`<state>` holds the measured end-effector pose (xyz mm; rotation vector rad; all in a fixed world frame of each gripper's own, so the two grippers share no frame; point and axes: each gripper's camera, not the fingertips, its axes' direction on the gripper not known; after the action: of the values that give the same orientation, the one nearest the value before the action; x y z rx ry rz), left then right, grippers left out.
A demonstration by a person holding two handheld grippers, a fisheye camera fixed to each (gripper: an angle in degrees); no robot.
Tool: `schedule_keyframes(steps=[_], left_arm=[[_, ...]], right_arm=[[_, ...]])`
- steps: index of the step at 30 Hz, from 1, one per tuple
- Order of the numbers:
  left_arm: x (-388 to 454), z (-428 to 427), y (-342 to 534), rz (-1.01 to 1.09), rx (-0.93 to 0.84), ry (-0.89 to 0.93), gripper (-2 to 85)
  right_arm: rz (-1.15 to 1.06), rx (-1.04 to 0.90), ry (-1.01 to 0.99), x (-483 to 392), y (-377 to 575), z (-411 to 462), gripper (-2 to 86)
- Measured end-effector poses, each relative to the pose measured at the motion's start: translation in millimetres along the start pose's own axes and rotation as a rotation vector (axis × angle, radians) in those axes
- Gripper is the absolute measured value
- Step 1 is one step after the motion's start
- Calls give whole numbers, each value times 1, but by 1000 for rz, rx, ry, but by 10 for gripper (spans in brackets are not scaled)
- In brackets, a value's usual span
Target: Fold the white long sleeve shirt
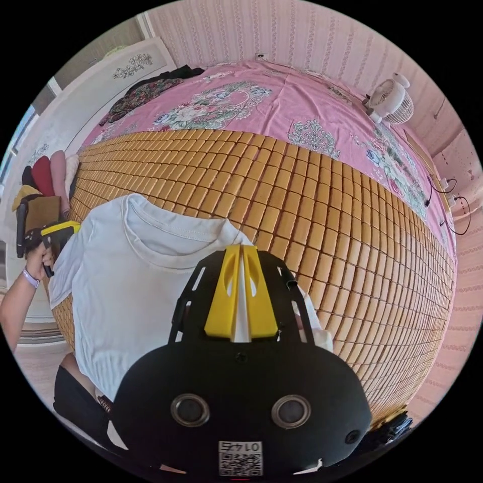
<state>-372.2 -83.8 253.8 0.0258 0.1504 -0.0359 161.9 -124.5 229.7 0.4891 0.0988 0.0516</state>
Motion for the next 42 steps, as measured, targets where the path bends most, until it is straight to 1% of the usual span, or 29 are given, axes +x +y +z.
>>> schedule_keyframes(steps=[2,4,6,9,10,11,13,16,18,21,23,24,27,29,30,36,38,39,41,42], left_arm=[[-13,-25,18,-72,125,49,19],[-15,-44,37,-57,174,49,19],[-13,-60,61,-3,182,64,21],[-5,-69,116,105,99,134,34],[-1,-68,142,130,27,176,39],[1,-67,172,119,-48,198,45],[5,-67,215,106,-130,198,47],[12,-67,271,129,-187,194,49],[16,-60,293,190,-198,184,52],[18,-51,318,238,-173,213,56],[16,-69,341,255,-65,244,52],[15,-75,348,254,-44,245,51],[3,-108,378,225,38,221,43],[-18,-135,399,182,136,171,28],[-26,-140,403,163,156,156,26],[-118,-171,444,-122,311,78,14],[-162,-175,462,-320,425,28,8],[-173,-176,467,-382,459,31,6],[-218,-171,491,-633,596,127,-2],[-228,-168,496,-687,621,159,-3]], right_arm=[[31,92,-23,8,22,-19,0],[15,171,-24,12,64,-47,9],[1,181,-10,12,106,-63,16],[-9,107,-5,8,188,-72,29],[6,58,-11,6,222,-72,36],[15,28,-16,4,239,-71,39],[75,-99,-40,-4,303,-65,53],[171,-215,-92,-16,369,-59,64],[240,-237,-104,-19,400,-56,64],[281,-173,-117,-19,436,-50,63],[292,-101,-156,-20,451,-52,63],[283,-49,-171,-25,460,-57,61],[266,74,-136,-50,486,-82,41],[227,134,-128,-70,502,-95,32],[204,154,-119,-82,511,-99,27],[135,182,-147,-133,534,-97,33],[114,191,-133,-149,534,-93,42],[93,198,-113,-161,533,-89,47],[62,196,-93,-178,527,-81,60],[29,183,-116,-191,521,-74,68]])
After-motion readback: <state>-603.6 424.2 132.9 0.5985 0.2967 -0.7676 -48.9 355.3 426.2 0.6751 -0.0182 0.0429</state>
